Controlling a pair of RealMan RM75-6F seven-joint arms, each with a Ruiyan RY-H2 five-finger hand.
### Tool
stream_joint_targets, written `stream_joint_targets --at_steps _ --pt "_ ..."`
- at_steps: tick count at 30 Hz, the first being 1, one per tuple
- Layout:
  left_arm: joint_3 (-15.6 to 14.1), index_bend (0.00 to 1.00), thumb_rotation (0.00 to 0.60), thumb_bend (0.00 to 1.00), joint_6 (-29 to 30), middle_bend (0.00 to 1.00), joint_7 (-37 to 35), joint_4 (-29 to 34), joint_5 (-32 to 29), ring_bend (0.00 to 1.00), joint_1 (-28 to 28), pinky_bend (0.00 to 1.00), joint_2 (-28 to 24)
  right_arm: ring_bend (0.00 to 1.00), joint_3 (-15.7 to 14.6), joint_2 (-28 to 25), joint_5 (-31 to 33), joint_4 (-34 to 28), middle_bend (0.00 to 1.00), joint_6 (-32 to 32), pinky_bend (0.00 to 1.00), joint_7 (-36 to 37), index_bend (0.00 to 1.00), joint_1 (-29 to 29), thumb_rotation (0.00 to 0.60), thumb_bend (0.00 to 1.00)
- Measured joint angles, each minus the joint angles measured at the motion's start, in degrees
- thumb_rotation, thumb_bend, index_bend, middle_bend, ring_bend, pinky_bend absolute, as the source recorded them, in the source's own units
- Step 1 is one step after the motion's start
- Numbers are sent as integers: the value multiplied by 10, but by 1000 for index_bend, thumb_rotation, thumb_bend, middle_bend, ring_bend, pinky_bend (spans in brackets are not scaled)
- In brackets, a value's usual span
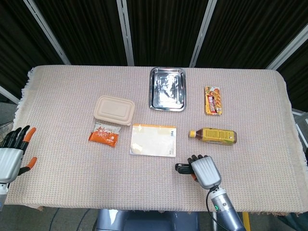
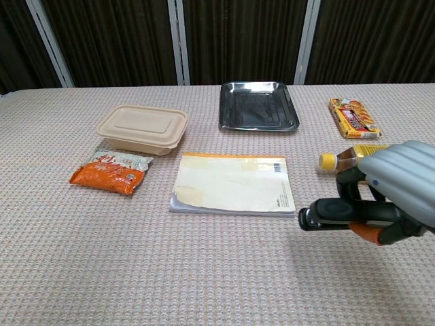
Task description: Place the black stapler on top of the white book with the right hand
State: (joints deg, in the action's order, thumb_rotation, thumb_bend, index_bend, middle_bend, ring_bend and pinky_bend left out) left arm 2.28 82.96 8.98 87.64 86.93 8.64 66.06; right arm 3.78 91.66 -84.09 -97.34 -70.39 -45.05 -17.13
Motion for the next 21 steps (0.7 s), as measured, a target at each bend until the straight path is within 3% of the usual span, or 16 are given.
stream_joint_targets --at_steps 9,21 --pt "3 0 600 309 -15 0 -4 -4 -12 0 6 97 0 579 49 54 73 -10 517 56 726 -73 687 -62 600 427" --pt "8 0 600 310 -50 0 2 -8 -39 0 19 99 4 579 112 118 180 22 517 106 727 -128 683 -153 600 425"
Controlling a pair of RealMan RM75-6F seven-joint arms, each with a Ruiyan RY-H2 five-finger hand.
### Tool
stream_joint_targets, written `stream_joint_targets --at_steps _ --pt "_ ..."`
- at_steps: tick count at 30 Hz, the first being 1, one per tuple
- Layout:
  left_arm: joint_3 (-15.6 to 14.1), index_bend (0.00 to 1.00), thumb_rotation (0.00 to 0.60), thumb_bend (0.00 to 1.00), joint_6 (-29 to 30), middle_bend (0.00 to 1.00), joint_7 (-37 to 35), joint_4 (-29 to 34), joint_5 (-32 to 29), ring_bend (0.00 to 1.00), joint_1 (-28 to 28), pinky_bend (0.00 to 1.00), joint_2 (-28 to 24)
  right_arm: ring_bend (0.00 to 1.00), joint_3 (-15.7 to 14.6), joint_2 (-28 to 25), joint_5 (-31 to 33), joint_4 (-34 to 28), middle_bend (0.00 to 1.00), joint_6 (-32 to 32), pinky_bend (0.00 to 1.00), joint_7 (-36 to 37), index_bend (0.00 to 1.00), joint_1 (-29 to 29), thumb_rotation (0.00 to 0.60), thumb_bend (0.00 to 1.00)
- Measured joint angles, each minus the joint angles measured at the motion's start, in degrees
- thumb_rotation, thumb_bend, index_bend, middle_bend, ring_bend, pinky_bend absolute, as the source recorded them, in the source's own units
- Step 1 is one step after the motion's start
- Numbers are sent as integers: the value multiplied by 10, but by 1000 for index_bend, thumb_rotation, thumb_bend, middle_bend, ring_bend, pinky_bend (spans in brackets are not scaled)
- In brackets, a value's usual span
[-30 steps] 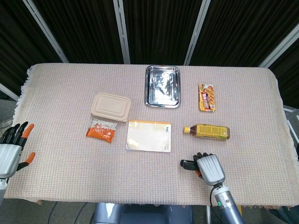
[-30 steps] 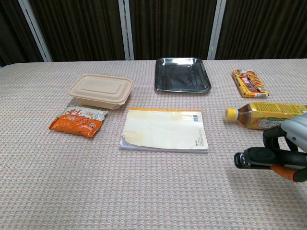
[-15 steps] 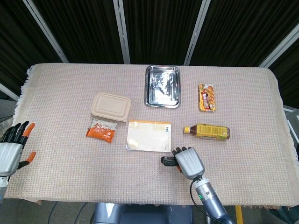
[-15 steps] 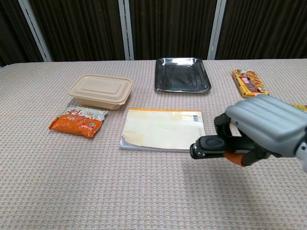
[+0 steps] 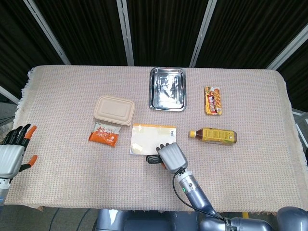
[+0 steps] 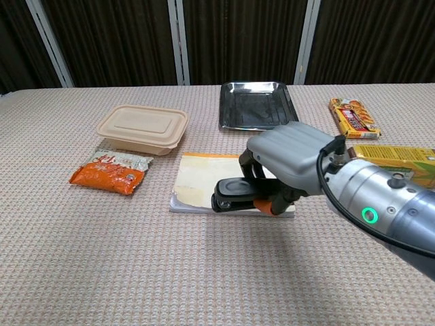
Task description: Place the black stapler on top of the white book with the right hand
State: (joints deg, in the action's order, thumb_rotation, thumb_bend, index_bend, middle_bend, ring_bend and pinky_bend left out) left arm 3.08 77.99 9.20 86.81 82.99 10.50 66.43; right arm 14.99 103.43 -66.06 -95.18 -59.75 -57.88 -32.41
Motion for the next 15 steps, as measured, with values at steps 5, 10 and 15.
stream_joint_targets --at_steps 5,10,15 --pt "-2 0 600 310 -13 0 7 0 -5 0 6 100 2 579 26 15 43 24 517 12 727 -12 683 -35 600 427" --pt "0 0 600 310 -16 0 2 -2 -11 0 7 100 1 579 47 25 78 51 517 26 726 -14 683 -71 600 425" --pt "3 0 600 310 -22 0 -1 -5 -20 0 10 100 1 580 62 32 105 83 517 44 727 -8 682 -107 600 426"
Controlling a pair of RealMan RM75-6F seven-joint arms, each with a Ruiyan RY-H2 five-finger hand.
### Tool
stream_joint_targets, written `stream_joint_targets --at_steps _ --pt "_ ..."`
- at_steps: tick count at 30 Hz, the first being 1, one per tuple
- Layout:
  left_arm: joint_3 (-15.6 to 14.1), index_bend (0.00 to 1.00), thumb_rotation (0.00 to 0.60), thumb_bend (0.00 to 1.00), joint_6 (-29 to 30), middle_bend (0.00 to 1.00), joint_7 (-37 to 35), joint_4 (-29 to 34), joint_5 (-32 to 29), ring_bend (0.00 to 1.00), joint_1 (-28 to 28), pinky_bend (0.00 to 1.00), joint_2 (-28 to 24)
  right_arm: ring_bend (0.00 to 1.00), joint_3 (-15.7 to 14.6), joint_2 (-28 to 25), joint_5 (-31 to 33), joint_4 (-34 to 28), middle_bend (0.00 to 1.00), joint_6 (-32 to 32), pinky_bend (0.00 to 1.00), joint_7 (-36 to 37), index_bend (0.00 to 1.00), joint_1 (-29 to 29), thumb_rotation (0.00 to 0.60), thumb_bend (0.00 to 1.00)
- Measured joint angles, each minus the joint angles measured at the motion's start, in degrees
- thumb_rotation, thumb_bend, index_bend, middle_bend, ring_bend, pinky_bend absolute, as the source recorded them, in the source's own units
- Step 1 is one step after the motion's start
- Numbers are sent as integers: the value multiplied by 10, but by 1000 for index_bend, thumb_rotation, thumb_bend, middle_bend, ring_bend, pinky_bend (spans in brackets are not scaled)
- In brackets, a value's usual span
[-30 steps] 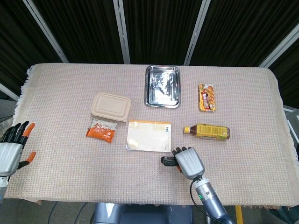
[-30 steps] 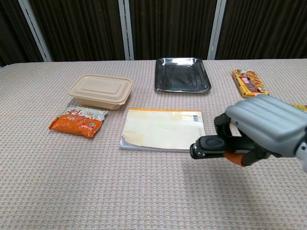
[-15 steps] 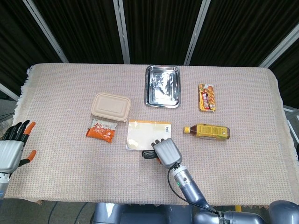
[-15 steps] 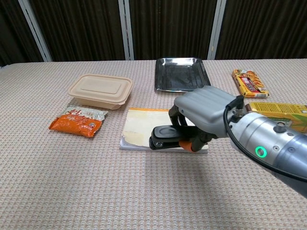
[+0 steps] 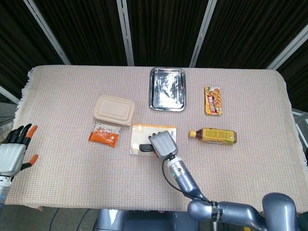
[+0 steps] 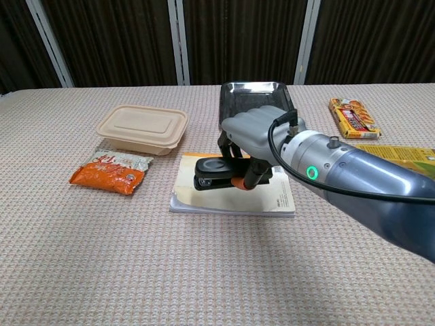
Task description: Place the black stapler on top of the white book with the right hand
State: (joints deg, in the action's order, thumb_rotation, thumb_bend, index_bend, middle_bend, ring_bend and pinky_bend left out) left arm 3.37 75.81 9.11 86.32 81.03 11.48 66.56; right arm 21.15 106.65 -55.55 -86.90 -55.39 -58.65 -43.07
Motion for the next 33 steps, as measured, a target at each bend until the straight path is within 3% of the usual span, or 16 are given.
stream_joint_targets --at_steps 13,16,21,27,33 --pt "6 0 600 310 -12 0 5 -4 -23 0 5 101 2 579 1 23 46 95 517 38 726 41 680 -67 600 415" --pt "6 0 600 310 -15 0 4 -5 -25 0 6 101 2 570 -3 30 53 116 495 45 727 53 642 -79 600 398" --pt "6 0 600 310 -19 0 2 -7 -27 0 9 100 2 504 -17 36 64 142 402 48 726 64 369 -92 600 357" --pt "4 0 600 311 -17 0 -2 -6 -23 0 9 101 1 370 -27 24 69 125 247 38 680 72 50 -93 600 339" --pt "1 0 600 311 -9 0 -3 -2 -14 0 7 100 -1 291 -40 0 72 71 162 8 580 60 0 -87 600 325"
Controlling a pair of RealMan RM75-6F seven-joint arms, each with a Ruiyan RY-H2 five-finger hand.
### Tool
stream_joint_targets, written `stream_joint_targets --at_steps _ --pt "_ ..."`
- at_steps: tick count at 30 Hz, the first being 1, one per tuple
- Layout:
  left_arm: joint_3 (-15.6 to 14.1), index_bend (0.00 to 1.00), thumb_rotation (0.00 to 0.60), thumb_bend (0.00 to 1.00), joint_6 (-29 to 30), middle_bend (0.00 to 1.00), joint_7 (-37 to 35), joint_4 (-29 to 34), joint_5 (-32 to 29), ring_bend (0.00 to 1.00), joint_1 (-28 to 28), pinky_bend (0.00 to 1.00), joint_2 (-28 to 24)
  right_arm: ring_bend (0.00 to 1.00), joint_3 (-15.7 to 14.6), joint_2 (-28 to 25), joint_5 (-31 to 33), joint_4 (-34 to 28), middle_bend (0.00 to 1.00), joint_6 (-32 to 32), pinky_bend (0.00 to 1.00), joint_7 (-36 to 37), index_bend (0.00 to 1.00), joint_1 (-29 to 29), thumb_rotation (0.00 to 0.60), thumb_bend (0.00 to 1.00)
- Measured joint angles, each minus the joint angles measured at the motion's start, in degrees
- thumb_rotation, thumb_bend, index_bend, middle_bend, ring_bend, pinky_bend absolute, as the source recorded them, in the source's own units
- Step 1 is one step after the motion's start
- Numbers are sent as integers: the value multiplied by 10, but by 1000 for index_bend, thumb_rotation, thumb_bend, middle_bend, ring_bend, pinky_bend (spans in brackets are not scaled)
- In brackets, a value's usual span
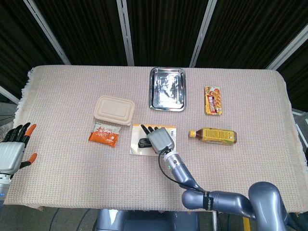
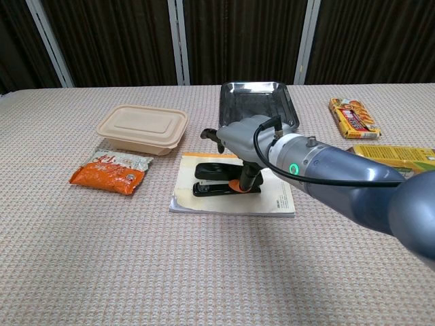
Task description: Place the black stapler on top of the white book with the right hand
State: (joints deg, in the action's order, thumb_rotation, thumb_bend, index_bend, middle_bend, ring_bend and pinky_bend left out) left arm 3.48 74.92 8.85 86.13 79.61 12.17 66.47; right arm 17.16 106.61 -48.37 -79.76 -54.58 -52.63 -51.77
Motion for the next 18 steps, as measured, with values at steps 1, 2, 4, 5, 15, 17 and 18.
stream_joint_targets --at_steps 1,2,4,5,15,17,18 --pt "-1 0 600 312 2 0 0 1 2 0 0 100 0 280 -3 -5 0 -12 150 -8 556 -4 0 2 600 323" --pt "-1 0 600 312 4 0 0 1 4 0 -1 100 -1 260 -8 -13 -2 -30 131 -21 512 -9 0 6 600 320" --pt "-3 0 600 312 10 0 -2 3 9 0 -3 100 -2 217 -16 -29 -6 -63 94 -45 424 -19 0 15 600 291" --pt "-4 0 600 312 13 0 -3 4 12 0 -4 100 -3 182 -23 -41 -10 -89 69 -64 370 -26 0 23 600 255" --pt "-16 0 600 311 63 0 1 17 53 0 -22 100 -6 0 -147 -199 -151 -294 0 -299 93 -31 0 166 600 164" --pt "-18 0 600 311 72 0 4 20 60 0 -26 99 -5 0 -175 -233 -189 -299 0 -343 53 -4 0 207 600 164" --pt "-19 0 600 311 81 0 7 23 65 0 -29 99 -5 0 -184 -244 -200 -297 0 -359 26 12 0 220 600 163"
